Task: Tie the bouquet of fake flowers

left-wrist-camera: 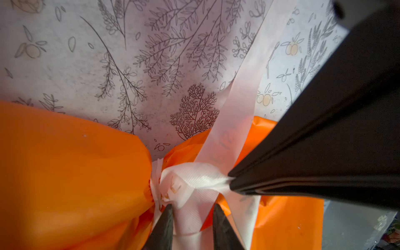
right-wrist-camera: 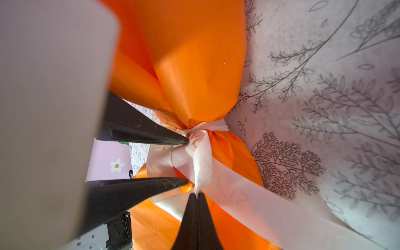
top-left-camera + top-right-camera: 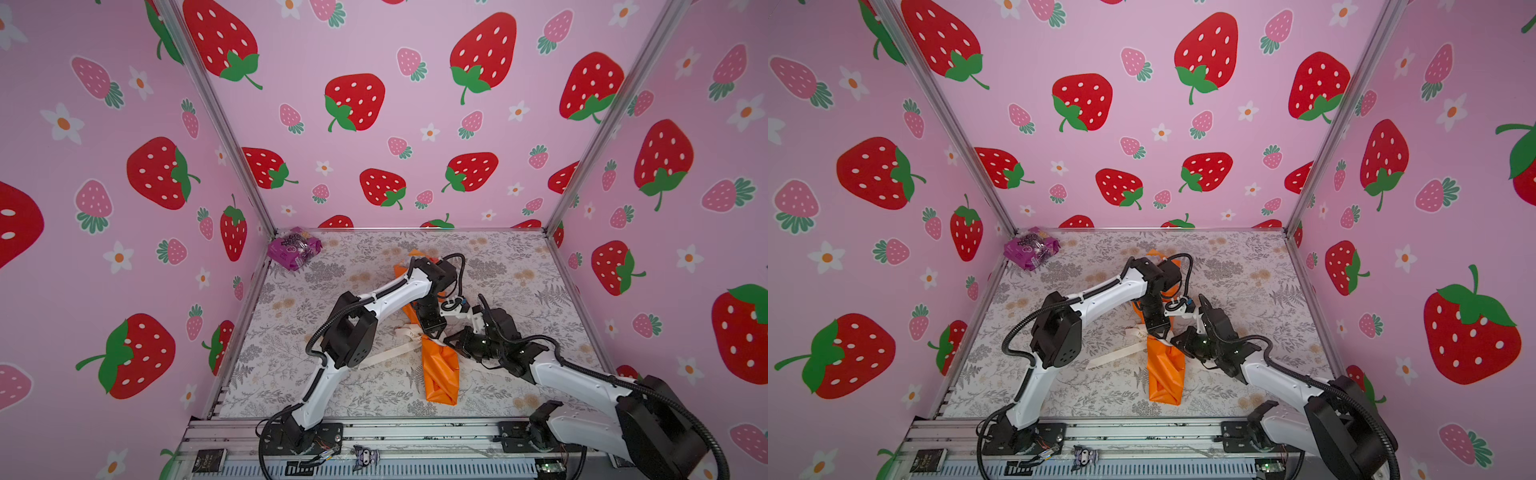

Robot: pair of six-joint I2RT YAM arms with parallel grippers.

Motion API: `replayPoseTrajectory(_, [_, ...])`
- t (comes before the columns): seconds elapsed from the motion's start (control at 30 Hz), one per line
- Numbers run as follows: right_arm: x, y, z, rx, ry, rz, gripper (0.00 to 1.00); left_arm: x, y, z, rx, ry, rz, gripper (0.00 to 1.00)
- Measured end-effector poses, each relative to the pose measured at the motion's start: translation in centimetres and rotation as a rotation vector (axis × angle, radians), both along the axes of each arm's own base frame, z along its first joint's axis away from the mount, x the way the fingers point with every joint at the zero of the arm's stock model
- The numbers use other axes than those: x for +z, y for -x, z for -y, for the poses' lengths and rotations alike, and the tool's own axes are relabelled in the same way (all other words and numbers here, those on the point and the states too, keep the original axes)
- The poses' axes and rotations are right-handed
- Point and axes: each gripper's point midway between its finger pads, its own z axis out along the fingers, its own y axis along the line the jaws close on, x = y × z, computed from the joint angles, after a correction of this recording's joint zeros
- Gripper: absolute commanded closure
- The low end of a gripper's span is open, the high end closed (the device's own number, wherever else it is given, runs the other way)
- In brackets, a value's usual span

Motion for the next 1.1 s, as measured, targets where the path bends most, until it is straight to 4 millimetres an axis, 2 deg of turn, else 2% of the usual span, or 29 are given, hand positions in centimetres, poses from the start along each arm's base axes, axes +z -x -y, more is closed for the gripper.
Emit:
replayPoseTrajectory(0.13, [-0.1,0.0,0.1,-0.002,0.005,-0.005,1.00,-0.1,0.1,0.0,-0.016,-0.012,0.015,0.72])
replayPoseTrajectory(0.3, [-0.3,0.0,0.2,-0.003,0.009,-0.008,1.00,-0.3,0.1,-0.1,-0.036,-0.029,0.040,0.89])
replayPoseTrajectory(0.37, [-0.3,0.0,0.2,-0.004,0.011,-0.007,1.00,-0.3,0.0,-0.1,-0.044,-0.030,0.048,0.91])
replayPoseTrajectory(0.43, [-0.3,0.0,0.2,-0.005,0.011,-0.006,1.00,-0.3,0.0,-0.1,-0.045,-0.031,0.052,1.00])
replayPoseTrajectory(0.6, [-0.3,-0.1,0.2,-0.007,0.014,-0.005,1.00,0.4,0.0,-0.2,-0.047,-0.025,0.072,1.00])
replayPoseTrajectory(0.73, [-0.5,-0.1,0.2,-0.009,0.018,-0.008,1.00,1.1,0.0,-0.2,-0.043,-0.013,0.087,0.89])
replayPoseTrajectory(0.9, [-0.7,-0.1,0.3,-0.010,0.023,-0.012,1.00,2.0,-0.1,-0.3,-0.029,0.003,0.108,0.89])
replayPoseTrajectory(1.07, [-0.7,-0.1,0.3,-0.010,0.023,-0.012,1.00,2.1,-0.3,-0.4,-0.016,0.003,0.111,0.98])
replayPoseTrajectory(1.1, [-0.7,-0.1,0.3,-0.010,0.022,-0.011,1.00,2.1,-0.3,-0.4,-0.017,0.005,0.111,0.96])
